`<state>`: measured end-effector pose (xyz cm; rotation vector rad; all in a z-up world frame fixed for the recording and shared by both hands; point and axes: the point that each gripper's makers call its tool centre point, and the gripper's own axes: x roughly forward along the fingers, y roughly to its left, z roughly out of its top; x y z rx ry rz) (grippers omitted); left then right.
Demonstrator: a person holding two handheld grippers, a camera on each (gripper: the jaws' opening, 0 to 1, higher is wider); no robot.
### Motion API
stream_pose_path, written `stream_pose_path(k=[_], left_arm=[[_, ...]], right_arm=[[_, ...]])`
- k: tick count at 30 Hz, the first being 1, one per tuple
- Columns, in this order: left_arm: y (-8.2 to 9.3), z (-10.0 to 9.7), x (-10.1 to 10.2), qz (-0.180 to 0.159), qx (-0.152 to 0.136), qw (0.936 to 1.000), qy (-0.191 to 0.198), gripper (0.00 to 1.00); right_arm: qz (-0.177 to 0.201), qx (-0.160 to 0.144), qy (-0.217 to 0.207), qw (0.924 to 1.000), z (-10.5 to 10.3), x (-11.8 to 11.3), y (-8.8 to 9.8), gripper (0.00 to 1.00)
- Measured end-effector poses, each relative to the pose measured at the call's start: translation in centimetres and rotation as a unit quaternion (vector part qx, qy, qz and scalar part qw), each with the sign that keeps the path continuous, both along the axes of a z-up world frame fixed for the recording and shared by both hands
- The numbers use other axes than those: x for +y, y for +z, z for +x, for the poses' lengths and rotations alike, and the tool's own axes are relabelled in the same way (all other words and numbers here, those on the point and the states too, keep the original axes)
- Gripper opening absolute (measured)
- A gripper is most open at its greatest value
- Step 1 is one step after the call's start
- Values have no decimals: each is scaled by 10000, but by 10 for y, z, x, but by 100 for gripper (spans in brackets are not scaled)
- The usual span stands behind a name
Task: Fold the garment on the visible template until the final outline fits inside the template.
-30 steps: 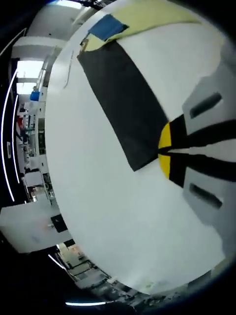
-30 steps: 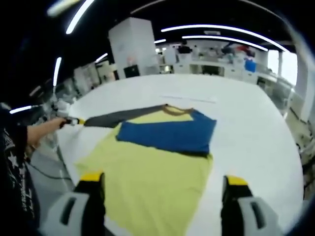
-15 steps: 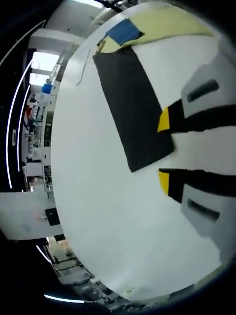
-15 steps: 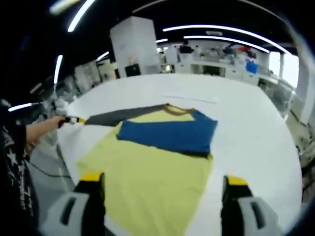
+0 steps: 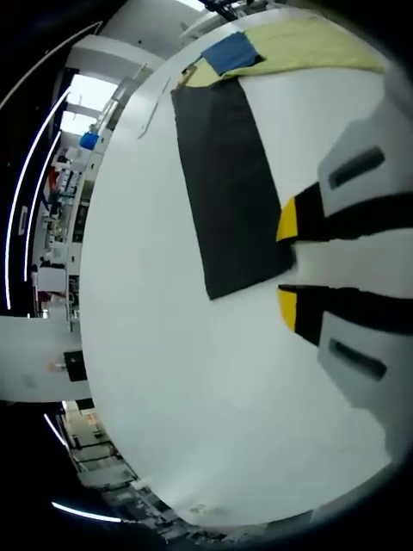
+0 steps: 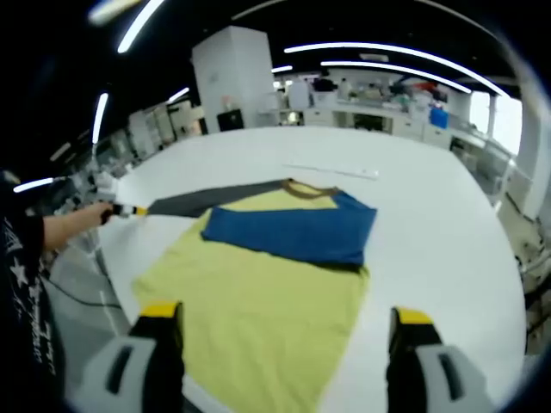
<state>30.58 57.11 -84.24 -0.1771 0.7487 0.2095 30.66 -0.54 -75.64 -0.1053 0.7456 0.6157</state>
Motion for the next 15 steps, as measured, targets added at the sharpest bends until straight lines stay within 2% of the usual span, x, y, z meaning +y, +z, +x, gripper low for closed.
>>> stream_pose_path(k=[2, 4, 7, 11, 12, 15], left_arm=[[-1, -3, 0, -80, 61, 9999, 121, 14], [2, -4, -5, -234, 5, 9992, 327, 14], [2, -3, -9, -449, -32, 9980, 443, 8], [3, -3, -8, -404, -27, 9980, 484, 5], [4, -2, -9, -389, -41, 9981, 476, 1], [5, -2, -7, -319, -12, 9987, 404, 0]], right_arm=[[-2, 4, 10, 10000, 0, 0, 0, 99], [23, 7, 13, 10000, -1, 2, 0, 99], [47, 18, 13, 10000, -2, 1, 0, 99], [53, 7, 8, 10000, -2, 0, 0, 99], [55, 5, 7, 10000, -2, 0, 0, 99], [48, 10, 11, 10000, -3, 0, 0, 99]])
